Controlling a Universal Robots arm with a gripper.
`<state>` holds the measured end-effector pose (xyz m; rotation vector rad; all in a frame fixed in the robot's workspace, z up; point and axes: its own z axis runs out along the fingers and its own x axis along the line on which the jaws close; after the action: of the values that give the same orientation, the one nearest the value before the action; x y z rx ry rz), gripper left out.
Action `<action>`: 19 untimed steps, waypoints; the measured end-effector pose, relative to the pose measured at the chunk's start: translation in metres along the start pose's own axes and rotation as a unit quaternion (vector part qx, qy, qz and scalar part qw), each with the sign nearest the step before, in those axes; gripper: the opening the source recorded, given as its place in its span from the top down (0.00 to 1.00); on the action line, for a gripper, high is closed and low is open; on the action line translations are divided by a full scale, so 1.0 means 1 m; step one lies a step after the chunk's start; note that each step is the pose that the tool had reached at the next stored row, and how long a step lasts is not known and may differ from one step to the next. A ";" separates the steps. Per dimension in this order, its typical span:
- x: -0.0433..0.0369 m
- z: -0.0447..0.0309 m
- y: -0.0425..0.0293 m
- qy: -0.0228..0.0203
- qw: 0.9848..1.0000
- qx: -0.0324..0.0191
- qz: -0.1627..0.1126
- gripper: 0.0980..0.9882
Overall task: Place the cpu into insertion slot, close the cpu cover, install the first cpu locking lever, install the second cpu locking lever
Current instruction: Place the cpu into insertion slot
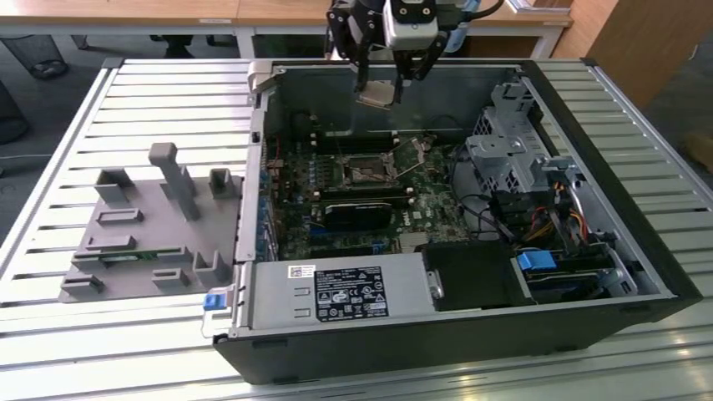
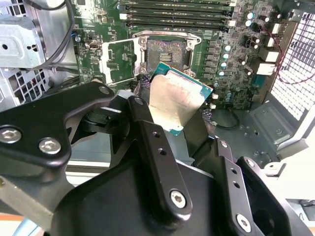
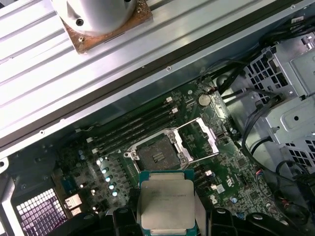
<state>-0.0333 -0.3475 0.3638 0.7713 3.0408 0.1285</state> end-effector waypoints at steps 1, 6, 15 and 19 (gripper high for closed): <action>0.0000 0.0000 0.0000 0.000 1.000 0.000 0.002 0.52; 0.0000 0.0001 0.0000 -0.001 1.000 0.000 0.010 0.52; 0.0000 0.0001 0.0000 -0.002 1.000 0.000 0.024 0.52; 0.0000 0.0001 0.0000 -0.002 1.000 -0.001 0.031 0.52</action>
<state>-0.0333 -0.3475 0.3638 0.8642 3.0131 0.1283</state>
